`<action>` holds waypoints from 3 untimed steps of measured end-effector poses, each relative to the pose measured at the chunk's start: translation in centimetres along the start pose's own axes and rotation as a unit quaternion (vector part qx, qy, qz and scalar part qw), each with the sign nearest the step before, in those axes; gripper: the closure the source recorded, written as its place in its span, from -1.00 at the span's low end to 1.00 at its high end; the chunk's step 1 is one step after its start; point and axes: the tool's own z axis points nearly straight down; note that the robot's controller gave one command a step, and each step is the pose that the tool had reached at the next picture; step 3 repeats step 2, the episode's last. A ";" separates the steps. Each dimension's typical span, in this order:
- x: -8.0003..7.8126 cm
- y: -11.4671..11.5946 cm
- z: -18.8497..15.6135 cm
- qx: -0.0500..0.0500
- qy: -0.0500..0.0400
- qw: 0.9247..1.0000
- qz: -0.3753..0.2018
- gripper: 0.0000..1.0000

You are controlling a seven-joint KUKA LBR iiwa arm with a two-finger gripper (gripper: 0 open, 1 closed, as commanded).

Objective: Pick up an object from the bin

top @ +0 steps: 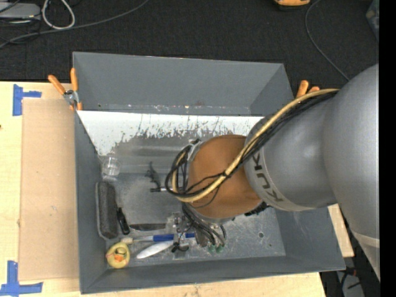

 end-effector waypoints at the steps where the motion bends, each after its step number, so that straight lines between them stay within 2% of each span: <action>1: 0.0 0.0 -1.0 0.000 -0.001 1.000 0.002 1.00; 2: 0.1 0.0 -4.0 0.000 0.001 1.000 0.003 1.00; 3: 0.1 0.0 -4.0 0.000 0.001 1.000 0.003 1.00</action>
Offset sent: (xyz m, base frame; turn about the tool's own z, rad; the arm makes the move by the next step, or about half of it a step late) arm 0.0002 0.0000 0.0573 0.0022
